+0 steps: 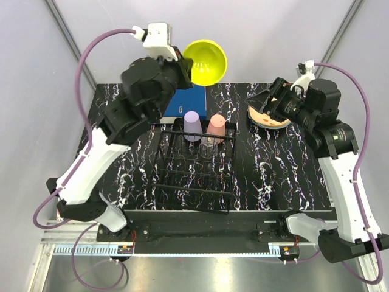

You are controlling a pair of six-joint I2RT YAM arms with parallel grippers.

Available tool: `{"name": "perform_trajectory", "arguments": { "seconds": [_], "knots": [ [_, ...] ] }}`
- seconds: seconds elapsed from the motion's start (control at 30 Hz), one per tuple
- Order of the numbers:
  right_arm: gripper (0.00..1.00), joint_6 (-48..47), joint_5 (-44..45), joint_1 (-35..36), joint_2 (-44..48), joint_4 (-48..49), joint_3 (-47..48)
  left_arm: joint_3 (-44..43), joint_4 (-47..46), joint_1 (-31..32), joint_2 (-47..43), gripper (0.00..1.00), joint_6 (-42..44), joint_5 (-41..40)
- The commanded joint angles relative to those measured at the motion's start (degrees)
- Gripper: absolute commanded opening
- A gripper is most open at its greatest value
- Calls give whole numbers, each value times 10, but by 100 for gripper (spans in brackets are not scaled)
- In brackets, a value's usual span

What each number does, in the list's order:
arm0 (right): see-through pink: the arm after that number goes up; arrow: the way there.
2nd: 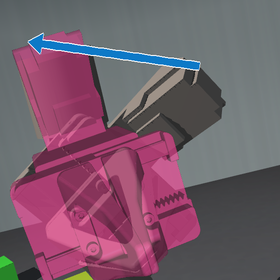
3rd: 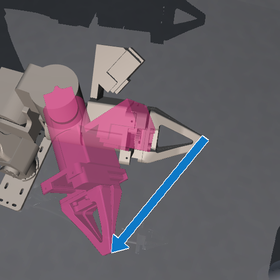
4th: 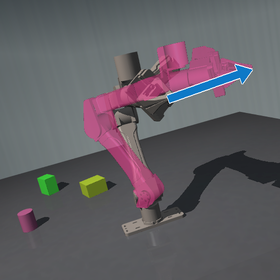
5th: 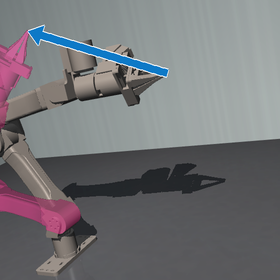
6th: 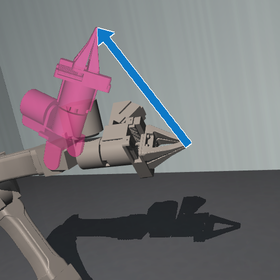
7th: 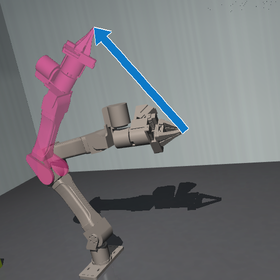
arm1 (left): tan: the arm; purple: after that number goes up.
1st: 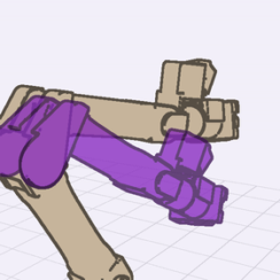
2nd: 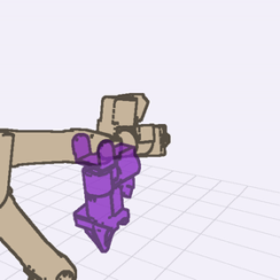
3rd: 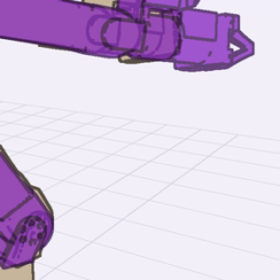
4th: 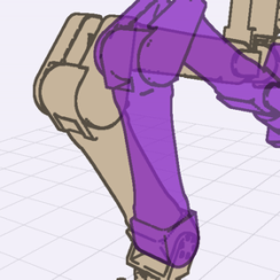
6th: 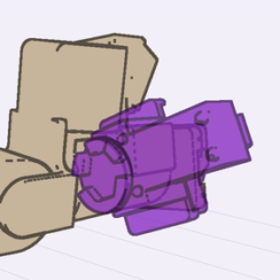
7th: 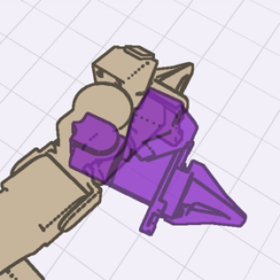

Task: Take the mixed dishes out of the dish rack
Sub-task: Place the bowl at the center of the board.

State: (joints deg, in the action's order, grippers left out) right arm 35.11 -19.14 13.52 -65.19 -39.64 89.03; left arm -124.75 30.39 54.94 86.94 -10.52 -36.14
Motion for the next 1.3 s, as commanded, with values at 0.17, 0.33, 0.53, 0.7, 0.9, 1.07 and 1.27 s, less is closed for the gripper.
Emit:
{"name": "perform_trajectory", "arguments": {
  "seconds": [0.17, 0.33, 0.53, 0.7, 0.9, 1.07, 1.27],
  "knots": [
    [73, -2, 1, 5, 37, -2, 43, 5, 64, -46, 28, 0, -250, 194],
    [74, -3, -4, 8, 35, -5, 62, -37, 99, -55, 70, 0, -302, 249],
    [74, -4, 5, 10, 45, -11, 70, -45, 123, -56, 103, 0, -333, 261],
    [74, -5, 26, 10, 59, -12, 76, -34, 136, -56, 114, 0, -342, 251],
    [74, -9, 18, 10, 38, -26, 83, -22, 150, -55, 119, 0, -351, 244],
    [74, -14, 7, 11, 12, -24, 76, -25, 150, -47, 130, 0, -348, 240],
    [73, -26, 10, 14, -12, -35, 89, -27, 150, -38, 140, 0, -345, 243]
  ]
}}
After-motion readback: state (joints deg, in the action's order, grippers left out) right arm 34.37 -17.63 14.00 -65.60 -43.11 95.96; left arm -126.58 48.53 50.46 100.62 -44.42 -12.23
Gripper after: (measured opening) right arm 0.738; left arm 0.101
